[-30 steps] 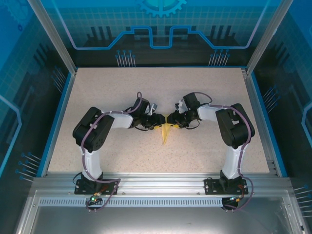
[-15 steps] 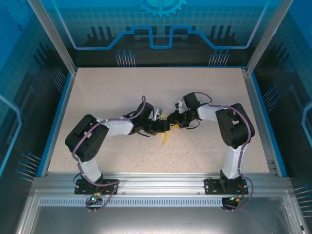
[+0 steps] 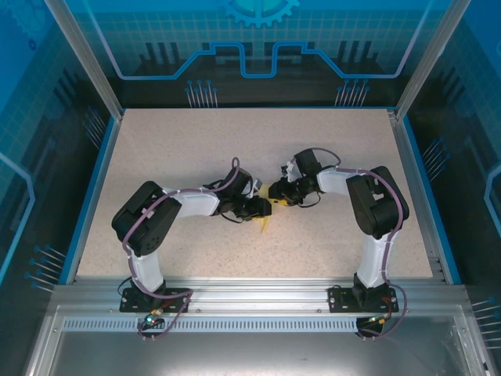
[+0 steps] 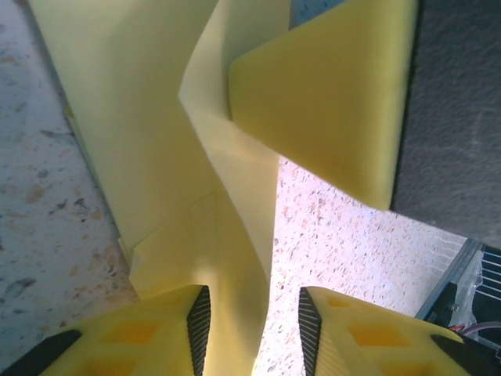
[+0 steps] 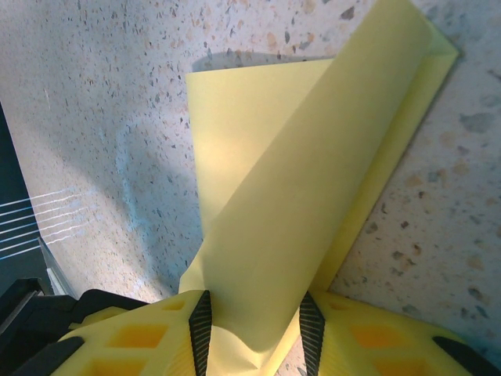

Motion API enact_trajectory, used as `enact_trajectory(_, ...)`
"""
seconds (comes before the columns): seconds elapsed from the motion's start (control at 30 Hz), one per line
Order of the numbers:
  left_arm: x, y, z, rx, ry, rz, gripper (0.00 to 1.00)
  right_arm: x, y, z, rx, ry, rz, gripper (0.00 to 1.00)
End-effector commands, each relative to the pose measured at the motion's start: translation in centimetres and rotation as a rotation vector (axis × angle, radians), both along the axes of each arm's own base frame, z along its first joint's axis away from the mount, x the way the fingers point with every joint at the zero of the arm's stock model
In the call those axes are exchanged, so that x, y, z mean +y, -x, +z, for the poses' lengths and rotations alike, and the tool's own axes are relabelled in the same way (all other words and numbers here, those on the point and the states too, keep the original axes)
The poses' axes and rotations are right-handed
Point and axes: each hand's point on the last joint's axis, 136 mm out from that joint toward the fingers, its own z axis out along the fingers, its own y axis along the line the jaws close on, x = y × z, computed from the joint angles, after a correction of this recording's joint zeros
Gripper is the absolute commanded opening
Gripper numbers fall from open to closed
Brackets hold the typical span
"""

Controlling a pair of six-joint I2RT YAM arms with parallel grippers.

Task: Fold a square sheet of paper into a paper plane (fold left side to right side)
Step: Fold the wing for the fifth time at the center of the table.

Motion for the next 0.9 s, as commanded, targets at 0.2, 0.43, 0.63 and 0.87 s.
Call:
enact_trajectory(0.2,-0.17,-0.24,-0.69,-0.003,-0.031,-0.019,0.3,0.15,2.34,-3.67,0.079,0.07,0.043,0.38)
enact_trajectory(0.43,-0.43,-0.32,-0.77,-0.017,-0.022,-0.034,0.23,0.17,2.39,-3.78,0.082,0.07,0.045,0.38)
enact_trajectory(0.63,-0.63,-0.32,-0.78,-0.026,-0.008,-0.049,0.15,0.26,2.57,-3.95,0.088,0.069,0.05,0.38)
enact_trajectory(0.87,-0.81,-0.01,-1.01,-0.017,0.005,-0.059,0.12,0.23,2.65,-3.99,0.09,0.07,0.051,0.38)
